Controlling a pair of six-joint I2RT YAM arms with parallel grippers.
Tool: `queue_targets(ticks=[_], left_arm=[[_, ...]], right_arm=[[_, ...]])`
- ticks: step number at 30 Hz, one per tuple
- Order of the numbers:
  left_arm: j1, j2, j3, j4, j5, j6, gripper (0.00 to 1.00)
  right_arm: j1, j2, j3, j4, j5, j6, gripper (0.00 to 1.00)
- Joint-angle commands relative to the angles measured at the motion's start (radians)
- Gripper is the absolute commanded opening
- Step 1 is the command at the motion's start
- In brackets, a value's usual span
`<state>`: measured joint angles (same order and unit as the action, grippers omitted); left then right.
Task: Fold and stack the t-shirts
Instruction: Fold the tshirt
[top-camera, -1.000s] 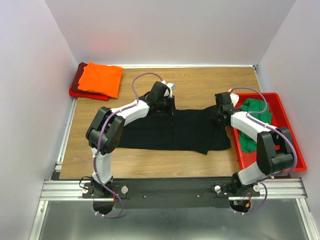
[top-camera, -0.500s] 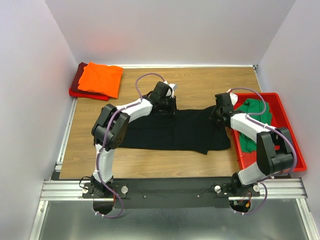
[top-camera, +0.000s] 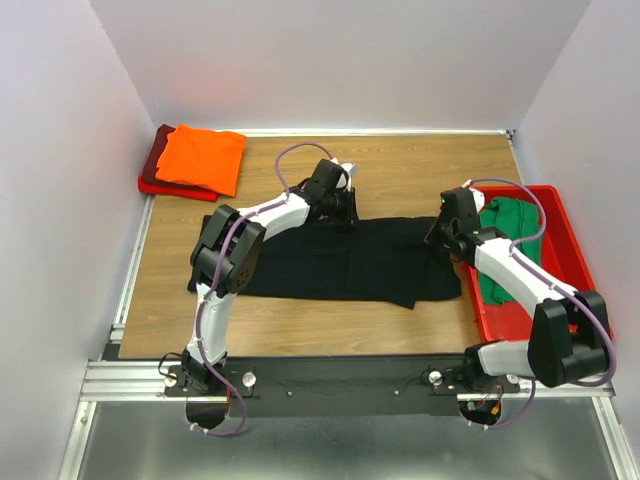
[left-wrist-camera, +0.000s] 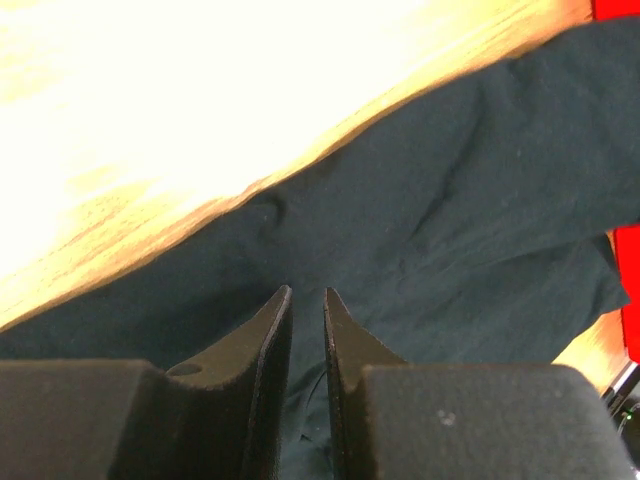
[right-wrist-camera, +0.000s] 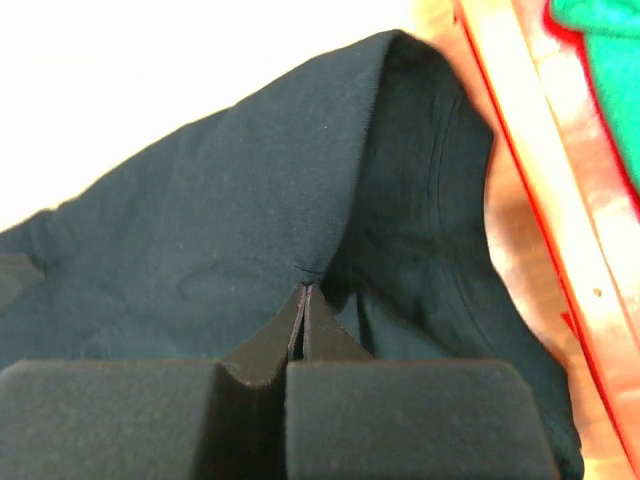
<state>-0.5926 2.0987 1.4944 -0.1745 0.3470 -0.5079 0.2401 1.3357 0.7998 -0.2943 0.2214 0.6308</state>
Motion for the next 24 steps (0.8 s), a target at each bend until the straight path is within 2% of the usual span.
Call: queue_targets(ticks=[1,9,16,19,22,24], left_arm=[[-0.007,0.021,0.032,-0.017,-0.020,-0.009,0.26],[-0.006,0.046,0.064,-0.026,-0.026,-0.006,0.26],[-0.003,0.054,0.058,-0.033,-0.029,-0.004,0.26],[-0.001,0.038,0.053,-0.033,-0.029,0.002,0.26],[0.002,0.003,0.050,-0.040,-0.034,0.023,0.27],[0.004,-0.041,0.029,-0.051,-0.031,0.046,0.30]], right_arm=[[-0.007,-0.029,-0.013,-0.091,-0.065,0.012,0.00],[-0.007,0.085,-0.028,-0.089,0.010,0.038,0.01],[-0.010,0.210,0.047,-0.080,0.085,0.032,0.01],[-0.012,0.227,0.071,-0.082,0.087,0.027,0.07],[-0.012,0.198,0.081,-0.085,0.084,0.015,0.17],[-0.012,0.151,0.084,-0.091,0.070,0.003,0.28]])
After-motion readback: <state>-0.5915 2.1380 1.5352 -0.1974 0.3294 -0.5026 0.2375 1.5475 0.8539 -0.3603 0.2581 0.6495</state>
